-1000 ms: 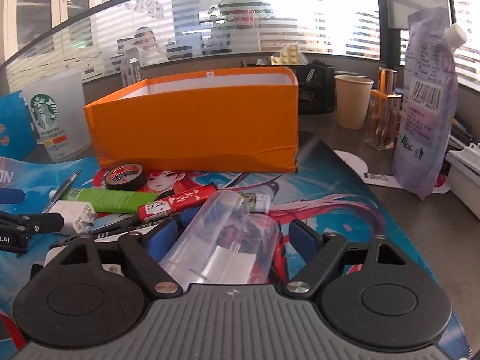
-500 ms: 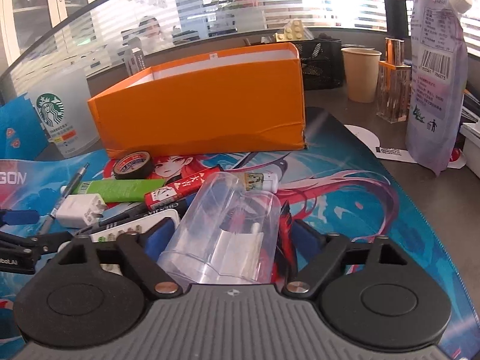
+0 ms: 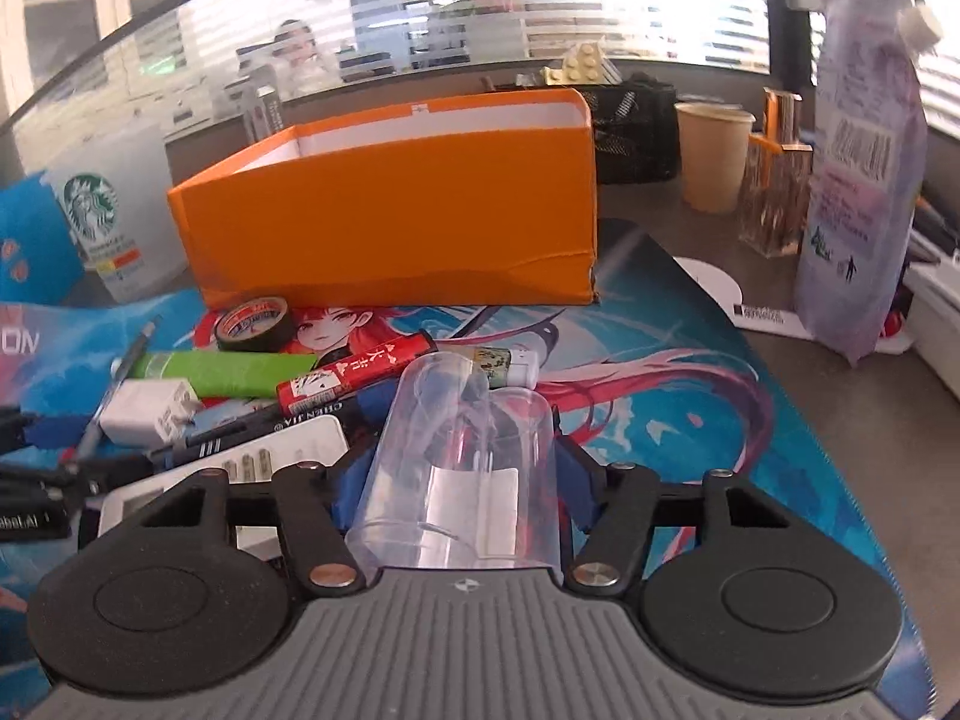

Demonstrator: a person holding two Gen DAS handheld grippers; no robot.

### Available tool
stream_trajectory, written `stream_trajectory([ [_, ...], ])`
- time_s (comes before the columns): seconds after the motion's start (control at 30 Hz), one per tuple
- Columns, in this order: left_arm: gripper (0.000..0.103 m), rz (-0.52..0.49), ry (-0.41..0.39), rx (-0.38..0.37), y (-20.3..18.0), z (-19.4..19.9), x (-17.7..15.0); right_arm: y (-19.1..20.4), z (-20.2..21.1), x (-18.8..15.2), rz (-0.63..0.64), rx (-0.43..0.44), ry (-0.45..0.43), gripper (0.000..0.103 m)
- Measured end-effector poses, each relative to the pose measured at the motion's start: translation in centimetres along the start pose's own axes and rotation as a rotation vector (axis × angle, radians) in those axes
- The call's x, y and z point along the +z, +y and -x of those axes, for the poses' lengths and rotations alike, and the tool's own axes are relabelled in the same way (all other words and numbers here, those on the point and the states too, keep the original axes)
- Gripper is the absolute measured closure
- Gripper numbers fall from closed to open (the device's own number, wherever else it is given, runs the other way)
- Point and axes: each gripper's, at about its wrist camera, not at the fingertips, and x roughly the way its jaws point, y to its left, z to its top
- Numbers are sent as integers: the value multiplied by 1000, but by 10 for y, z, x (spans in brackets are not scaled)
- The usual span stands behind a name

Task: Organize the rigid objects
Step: 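Grasp the clear plastic cups with the right tool while the left tool grasps a black marker, then carry the cups and marker into the orange box and release both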

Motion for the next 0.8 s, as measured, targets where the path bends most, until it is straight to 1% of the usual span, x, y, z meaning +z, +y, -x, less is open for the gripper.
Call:
stream_trajectory([
  [0.07, 61, 11, 0, -15, 2, 0, 0, 1, 0, 0, 21, -7, 5, 44],
  [0.13, 80, 36, 6, -37, 5, 1, 2, 0, 1, 0, 20, -8, 6, 44],
  [0.2, 85, 44, 13, -37, 7, 1, 3, 0, 1, -1, 23, -6, 3, 44],
  [0.37, 90, 48, 18, -31, 6, 3, 2, -1, 6, -2, 20, -11, -18, 45],
  [0.43, 94, 57, 10, -29, 9, 7, 3, 0, 10, -1, 27, -12, -35, 45],
  [0.57, 94, 46, -20, -17, 9, 16, 7, 1, 17, 2, 41, -13, -61, 45],
  [0.8, 94, 59, -28, -12, 10, 22, 12, 2, 25, 6, 55, -7, -92, 45],
])
